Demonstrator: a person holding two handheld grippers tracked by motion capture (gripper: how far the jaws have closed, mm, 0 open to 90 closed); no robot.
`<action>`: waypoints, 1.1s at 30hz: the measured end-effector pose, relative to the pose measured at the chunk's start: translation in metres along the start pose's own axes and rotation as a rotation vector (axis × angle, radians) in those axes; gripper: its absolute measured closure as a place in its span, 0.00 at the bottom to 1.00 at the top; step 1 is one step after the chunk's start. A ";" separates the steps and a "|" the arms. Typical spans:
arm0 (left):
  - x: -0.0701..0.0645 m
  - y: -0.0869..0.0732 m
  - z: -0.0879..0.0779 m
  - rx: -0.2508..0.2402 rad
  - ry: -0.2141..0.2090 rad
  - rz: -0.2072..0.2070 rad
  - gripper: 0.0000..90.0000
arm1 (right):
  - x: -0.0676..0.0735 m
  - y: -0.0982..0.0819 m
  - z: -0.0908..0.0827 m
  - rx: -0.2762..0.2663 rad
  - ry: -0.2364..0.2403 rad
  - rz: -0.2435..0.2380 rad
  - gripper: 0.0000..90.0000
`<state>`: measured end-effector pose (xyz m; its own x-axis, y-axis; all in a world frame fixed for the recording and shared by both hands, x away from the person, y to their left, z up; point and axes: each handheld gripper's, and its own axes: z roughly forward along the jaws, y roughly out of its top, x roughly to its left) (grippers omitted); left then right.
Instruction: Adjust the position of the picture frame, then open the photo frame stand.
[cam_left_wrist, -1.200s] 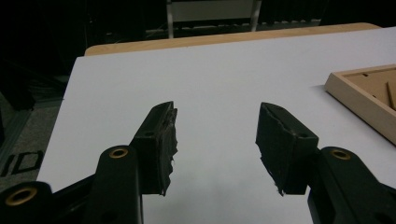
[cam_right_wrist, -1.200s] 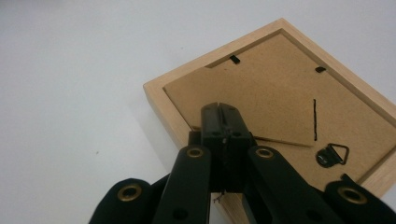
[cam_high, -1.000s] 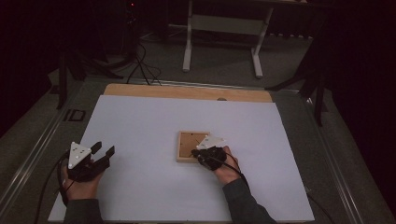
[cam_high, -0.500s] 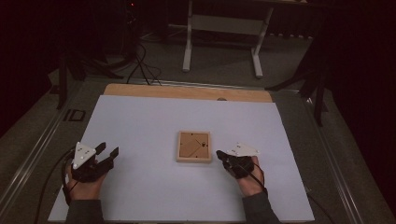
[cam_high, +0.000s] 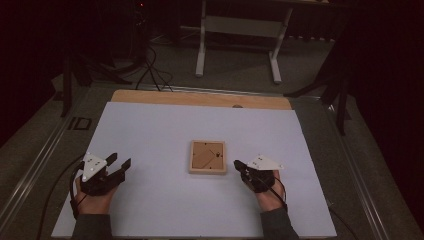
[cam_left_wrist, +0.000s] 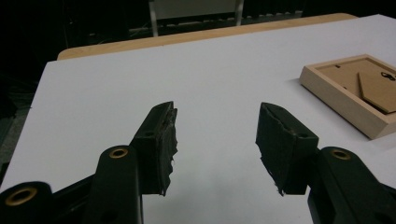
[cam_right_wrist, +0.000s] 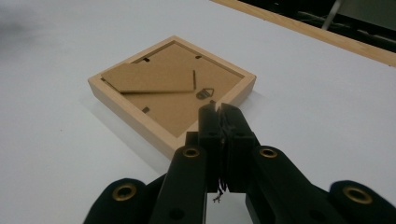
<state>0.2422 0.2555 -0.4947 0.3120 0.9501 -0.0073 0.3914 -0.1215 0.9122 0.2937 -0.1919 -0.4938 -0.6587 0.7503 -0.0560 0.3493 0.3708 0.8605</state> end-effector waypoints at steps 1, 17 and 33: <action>-0.001 0.000 0.000 0.002 -0.002 0.004 0.52 | 0.000 0.000 0.001 -0.001 0.003 0.002 0.97; -0.012 0.004 0.002 0.024 -0.067 0.006 0.55 | 0.009 0.003 0.018 -0.002 0.037 0.015 1.00; -0.032 0.024 0.017 0.099 -0.171 0.056 0.60 | 0.016 0.000 0.037 0.055 0.057 0.016 1.00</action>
<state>0.2566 0.2174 -0.4791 0.4750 0.8793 -0.0348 0.4501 -0.2088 0.8682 0.3075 -0.1599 -0.5136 -0.6891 0.7246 -0.0125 0.3949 0.3899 0.8319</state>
